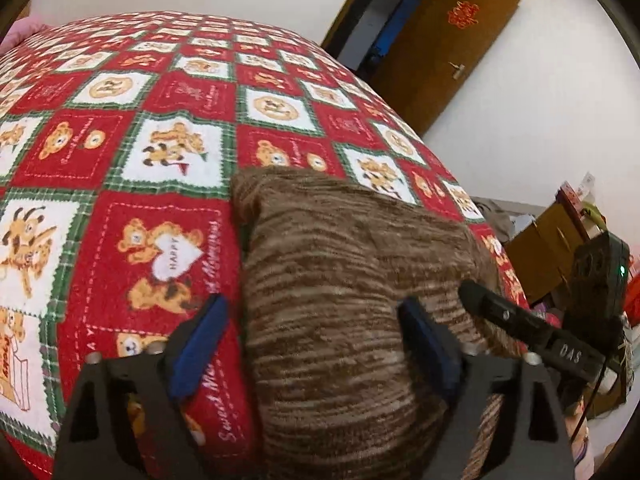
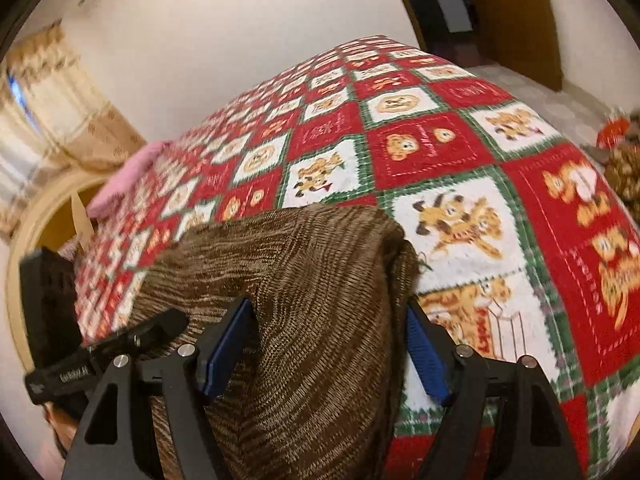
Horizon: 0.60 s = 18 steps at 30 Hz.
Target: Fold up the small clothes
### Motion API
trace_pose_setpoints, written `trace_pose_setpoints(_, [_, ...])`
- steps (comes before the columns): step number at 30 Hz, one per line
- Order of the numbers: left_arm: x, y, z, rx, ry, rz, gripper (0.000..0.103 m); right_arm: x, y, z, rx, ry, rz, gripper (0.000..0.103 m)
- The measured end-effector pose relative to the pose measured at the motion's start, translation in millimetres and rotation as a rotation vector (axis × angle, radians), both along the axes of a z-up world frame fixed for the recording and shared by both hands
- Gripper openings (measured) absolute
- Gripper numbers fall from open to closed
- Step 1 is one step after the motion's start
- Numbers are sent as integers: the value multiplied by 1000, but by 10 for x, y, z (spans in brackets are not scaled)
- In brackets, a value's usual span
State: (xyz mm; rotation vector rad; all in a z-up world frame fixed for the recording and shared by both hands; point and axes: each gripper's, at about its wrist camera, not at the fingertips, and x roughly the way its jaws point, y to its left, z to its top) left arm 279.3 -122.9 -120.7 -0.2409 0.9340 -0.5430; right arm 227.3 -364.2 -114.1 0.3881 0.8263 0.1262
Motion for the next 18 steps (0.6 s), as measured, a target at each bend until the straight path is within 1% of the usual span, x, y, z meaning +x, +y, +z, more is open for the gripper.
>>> trace_pose_setpoints(1, [14,9,-3,-3,0,7,77,-8,5,0,-12,0,-1,71])
trace_pose_setpoints(2, [14,11,-4,1,-3,12,71,-15,12,1,-21,-1,0,59])
trace_pose_setpoints(4, [-21,-32,6,21,-26,7,56,-22,54,6,-6,-17,38,40])
trace_pose_setpoints(5, [-59,-82,29,34,-46,-5,48,-37,75,12,-13,-24,47,37])
trace_pose_setpoints(6, [-112,-144,61,71,-76,-9,41,-52,137,35,-50,-35,48,34])
trace_pose_setpoints(7, [-156,-193,89,101,-102,-14,39,-79,173,58,-74,-49,48,30])
trace_pose_setpoints(8, [-204,-242,115,136,-132,-13,37,-112,205,89,-102,-64,43,28])
trace_pose_setpoints(9, [-259,-276,143,168,-162,-10,36,-170,271,143,-153,-90,38,27])
trace_pose_setpoints(10, [-302,-285,171,184,-181,-8,36,-209,320,180,-186,-109,37,26])
trace_pose_setpoints(11, [-344,-276,200,187,-196,-5,36,-271,388,237,-227,-137,37,26])
trace_pose_setpoints(12, [-390,-231,231,176,-205,0,36,-334,433,290,-247,-158,36,26])
trace_pose_setpoints(14, [-501,-138,318,144,-231,10,36,-445,498,380,-265,-188,28,26])
trace_pose_setpoints(18, [-703,-53,499,148,-295,24,35,-763,697,599,-296,-257,-3,26])
